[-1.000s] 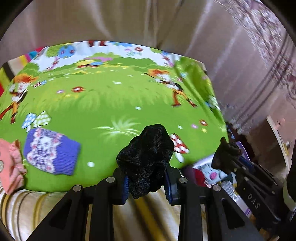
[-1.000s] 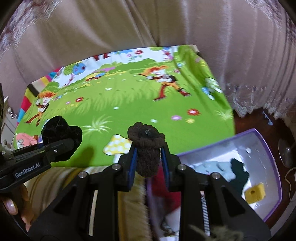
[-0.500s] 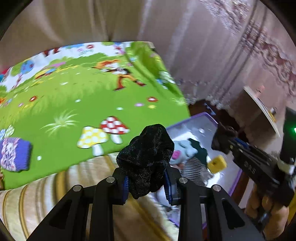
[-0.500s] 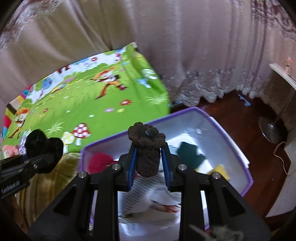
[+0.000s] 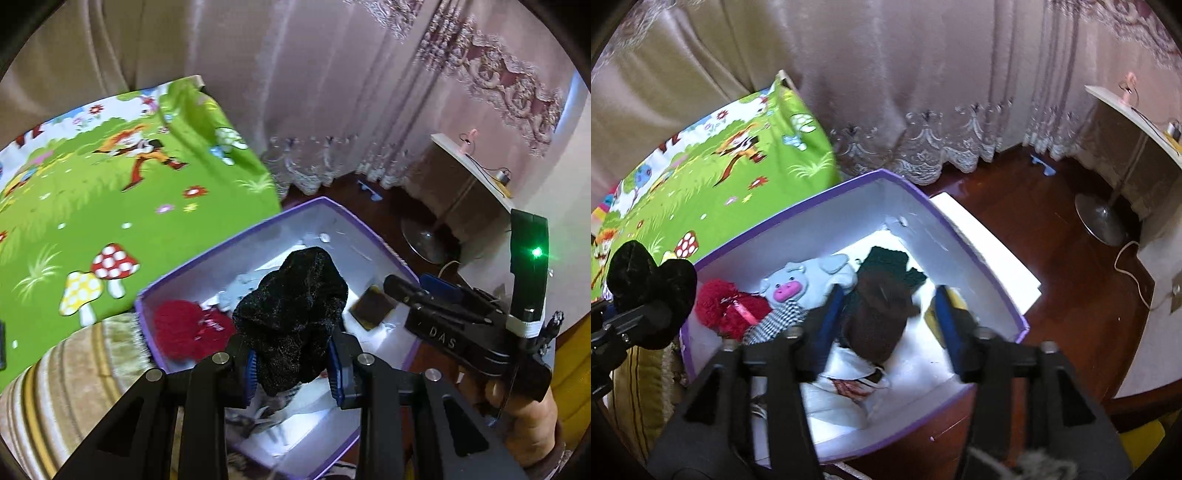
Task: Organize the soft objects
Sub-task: 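Carry the black scrunchie and brown glove into the white box and open both tools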
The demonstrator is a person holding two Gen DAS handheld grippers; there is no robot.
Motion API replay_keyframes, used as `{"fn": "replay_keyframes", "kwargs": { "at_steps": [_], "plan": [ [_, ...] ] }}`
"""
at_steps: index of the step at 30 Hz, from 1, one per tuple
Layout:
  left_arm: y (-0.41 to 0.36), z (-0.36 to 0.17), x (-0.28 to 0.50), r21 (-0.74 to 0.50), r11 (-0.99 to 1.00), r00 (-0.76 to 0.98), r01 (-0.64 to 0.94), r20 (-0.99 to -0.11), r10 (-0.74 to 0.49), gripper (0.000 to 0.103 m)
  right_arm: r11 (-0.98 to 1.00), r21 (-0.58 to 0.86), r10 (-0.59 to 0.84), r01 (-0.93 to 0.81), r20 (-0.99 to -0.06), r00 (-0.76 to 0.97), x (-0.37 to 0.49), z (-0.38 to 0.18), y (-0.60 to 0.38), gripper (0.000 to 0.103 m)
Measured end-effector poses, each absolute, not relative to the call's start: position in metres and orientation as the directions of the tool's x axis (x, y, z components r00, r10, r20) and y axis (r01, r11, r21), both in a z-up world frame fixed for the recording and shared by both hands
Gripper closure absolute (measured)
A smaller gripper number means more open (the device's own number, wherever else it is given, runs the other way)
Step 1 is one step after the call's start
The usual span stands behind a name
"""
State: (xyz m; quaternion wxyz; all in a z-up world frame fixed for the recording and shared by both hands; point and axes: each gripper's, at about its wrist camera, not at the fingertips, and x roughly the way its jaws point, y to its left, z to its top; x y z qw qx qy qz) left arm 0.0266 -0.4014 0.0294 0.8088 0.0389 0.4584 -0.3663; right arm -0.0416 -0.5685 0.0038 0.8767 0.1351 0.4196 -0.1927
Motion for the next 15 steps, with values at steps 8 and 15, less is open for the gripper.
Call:
{"fn": "replay_keyframes", "kwargs": {
  "at_steps": [8, 15],
  "plan": [
    [-0.440, 0.035, 0.035, -0.321, 0.670, 0.259, 0.669, -0.745, -0.615, 0.067, 0.863, 0.095, -0.252, 0.496, -0.770, 0.586, -0.054, 0.013, -0.587, 0.032],
    [-0.455, 0.039, 0.050, -0.377, 0.635, 0.223, 0.674, -0.716, -0.662, 0.033, 0.839, 0.103, -0.284, 0.534, -0.755, 0.592, -0.063, 0.018, -0.603, 0.031]
  ]
}}
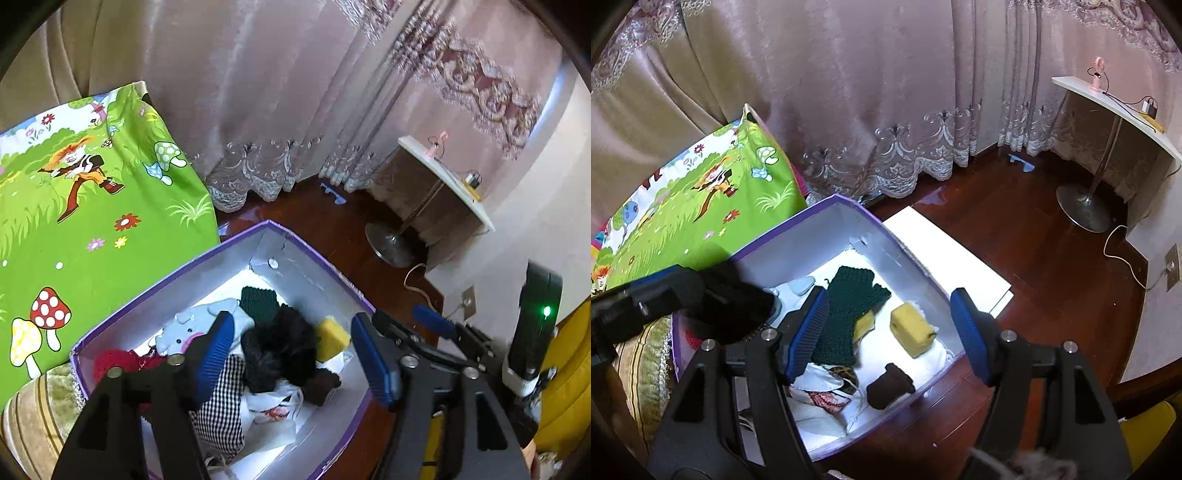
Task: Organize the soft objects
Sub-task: 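Carry the black scrunchie and brown glove into the white box and open both tools, then move both tools back over the pink towel and purple mitten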
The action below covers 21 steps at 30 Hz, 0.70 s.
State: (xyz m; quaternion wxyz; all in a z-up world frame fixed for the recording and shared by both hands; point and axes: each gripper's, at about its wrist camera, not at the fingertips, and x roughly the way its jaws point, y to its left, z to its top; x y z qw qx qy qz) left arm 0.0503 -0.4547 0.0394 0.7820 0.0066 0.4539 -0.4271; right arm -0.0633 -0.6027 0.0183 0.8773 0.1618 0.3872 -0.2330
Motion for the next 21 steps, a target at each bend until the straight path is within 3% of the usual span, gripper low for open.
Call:
{"fn": "replay_keyframes", "kwargs": {
  "at_steps": [7, 11, 17, 21],
  "plan": [
    [-0.430, 0.053, 0.059, -0.370, 0.686, 0.317, 0.626, -0.683, -0.658, 0.032, 0.849, 0.103, -0.285, 0.519, -0.738, 0.612, -0.061, 0.024, -0.597, 0.031],
    [-0.414, 0.066, 0.052, -0.284, 0.698, 0.414, 0.657, -0.638, -0.650, 0.031, 0.858, 0.106, -0.280, 0.503, -0.725, 0.629, -0.058, 0.031, -0.590, 0.031],
    [-0.387, 0.088, 0.042, -0.081, 0.763, 0.560, 0.642, -0.630, -0.538, 0.019, 0.876, 0.063, -0.303, 0.478, -0.700, 0.647, -0.047, 0.047, -0.568, 0.019],
    [-0.356, 0.096, 0.043, -0.049, 0.796, 0.609, 0.603, -0.617, -0.498, 0.017, 0.894, 0.041, -0.307, 0.446, -0.667, 0.679, -0.037, 0.062, -0.545, 0.012]
  ]
}}
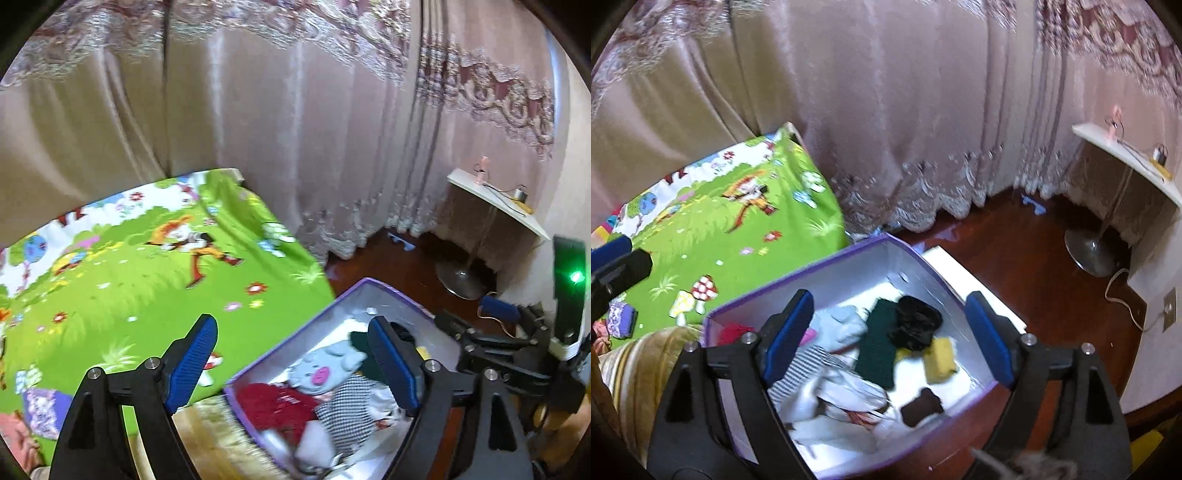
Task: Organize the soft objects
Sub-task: 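Move both tools back over the pink towel and purple mitten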
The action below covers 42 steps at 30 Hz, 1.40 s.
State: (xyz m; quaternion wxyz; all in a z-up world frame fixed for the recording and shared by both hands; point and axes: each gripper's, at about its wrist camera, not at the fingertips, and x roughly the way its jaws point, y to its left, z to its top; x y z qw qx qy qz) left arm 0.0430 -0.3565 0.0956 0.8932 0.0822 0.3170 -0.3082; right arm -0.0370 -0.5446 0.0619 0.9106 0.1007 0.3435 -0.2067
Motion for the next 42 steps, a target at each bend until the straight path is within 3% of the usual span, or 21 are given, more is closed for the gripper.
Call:
{"fn": "replay_keyframes", "kwargs": {
  "at_steps": [4, 11, 14, 19, 29, 33, 40, 41, 42],
  "plan": [
    [-0.326, 0.097, 0.047, 0.015, 0.852, 0.671, 0.524, -0.622, -0.402, 0.016, 0.905, 0.000, -0.331, 0.426, -0.631, 0.701, -0.024, 0.078, -0.514, 0.006],
    [-0.244, 0.094, 0.065, -0.022, 0.932, 0.729, 0.363, -0.616, -0.298, 0.016, 0.933, -0.094, -0.332, 0.347, -0.595, 0.732, 0.003, 0.093, -0.454, 0.003],
    [-0.201, 0.087, 0.073, -0.079, 0.957, 0.723, 0.280, -0.638, -0.264, 0.016, 0.961, -0.091, -0.260, 0.259, -0.607, 0.751, 0.015, 0.091, -0.427, 0.003],
    [-0.132, 0.077, 0.075, -0.063, 0.987, 0.733, 0.148, -0.663, -0.152, 0.016, 0.995, -0.039, -0.096, 0.092, -0.628, 0.772, 0.038, 0.090, -0.379, 0.003],
    [0.015, 0.043, 0.091, -0.191, 0.935, 0.626, -0.300, -0.779, 0.042, 0.016, 0.985, 0.004, 0.125, -0.170, -0.695, 0.708, 0.081, 0.083, -0.290, 0.003],
    [0.055, 0.019, 0.099, -0.239, 0.871, 0.541, -0.428, -0.840, 0.036, 0.016, 0.967, -0.011, 0.172, -0.256, -0.714, 0.678, 0.096, 0.078, -0.256, 0.003],
    [0.074, -0.016, 0.117, -0.307, 0.826, 0.449, -0.472, -0.891, -0.074, 0.017, 0.907, -0.056, 0.236, -0.417, -0.754, 0.614, 0.119, 0.064, -0.196, 0.003],
    [0.075, -0.021, 0.120, -0.315, 0.822, 0.439, -0.474, -0.894, -0.089, 0.019, 0.898, -0.063, 0.241, -0.436, -0.758, 0.606, 0.122, 0.061, -0.189, 0.003],
    [0.074, -0.028, 0.122, -0.330, 0.821, 0.431, -0.466, -0.895, -0.115, 0.028, 0.887, -0.074, 0.241, -0.455, -0.766, 0.595, 0.125, 0.056, -0.180, 0.003]
  ]
}}
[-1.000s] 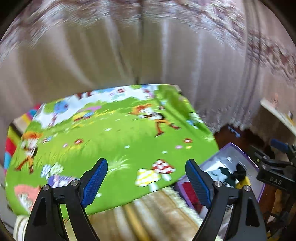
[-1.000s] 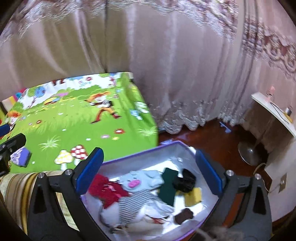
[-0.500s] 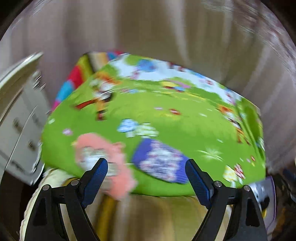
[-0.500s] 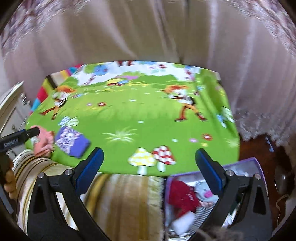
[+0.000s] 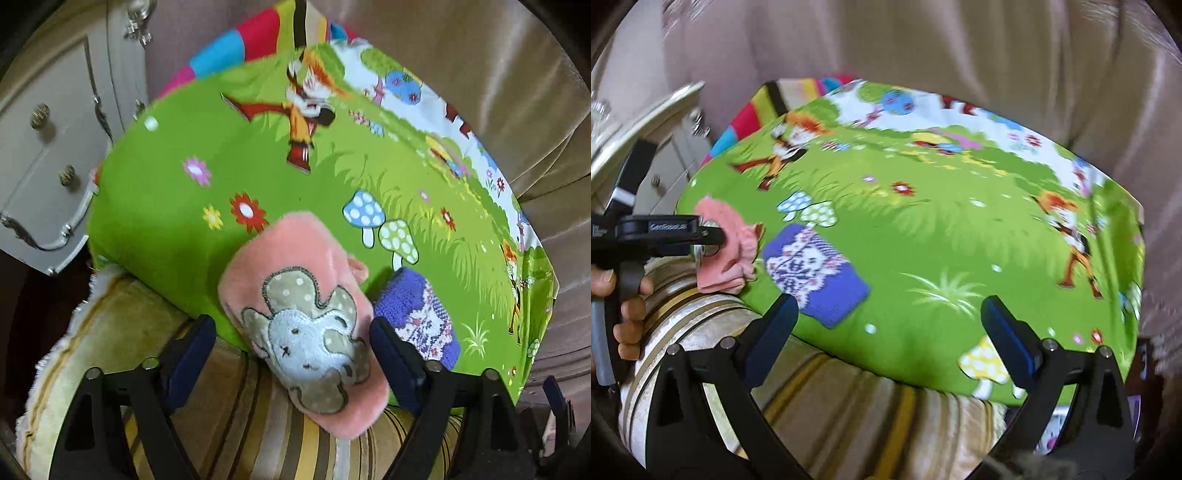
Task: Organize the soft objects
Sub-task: 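Move both tools back over the pink towel and purple mitten, then grasp the pink towel with the left tool while the right grasps the purple mitten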
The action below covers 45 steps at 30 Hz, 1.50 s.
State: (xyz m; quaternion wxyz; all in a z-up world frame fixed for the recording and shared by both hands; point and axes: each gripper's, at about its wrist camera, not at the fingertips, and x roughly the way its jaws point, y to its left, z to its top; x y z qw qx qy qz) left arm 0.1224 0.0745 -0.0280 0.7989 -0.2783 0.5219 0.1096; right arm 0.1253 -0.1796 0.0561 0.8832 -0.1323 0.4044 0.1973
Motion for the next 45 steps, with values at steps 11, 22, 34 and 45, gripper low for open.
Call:
{"fn": "replay_keyframes", "kwargs": {
  "at_steps": [11, 22, 34, 45],
  "plan": [
    [0.078, -0.035, 0.121, -0.424, 0.808, 0.539, -0.408, -0.826, -0.161, 0.080, 0.796, -0.097, 0.251, -0.598, -0.846, 0.470, 0.155, 0.010, -0.111, 0.003],
    [0.081, -0.036, 0.127, -0.419, 0.811, 0.559, -0.408, -0.817, -0.140, 0.081, 0.681, -0.173, 0.201, -0.712, -0.890, 0.409, 0.170, -0.023, -0.072, 0.003],
    [0.080, -0.036, 0.129, -0.407, 0.821, 0.564, -0.400, -0.816, -0.130, 0.081, 0.672, -0.061, 0.256, -0.738, -0.916, 0.309, 0.191, -0.041, -0.065, 0.029],
    [0.073, -0.028, 0.127, -0.375, 0.844, 0.579, -0.384, -0.809, -0.097, 0.081, 0.708, -0.032, 0.308, -0.706, -0.885, 0.349, 0.177, -0.022, -0.077, 0.067]
  ]
}}
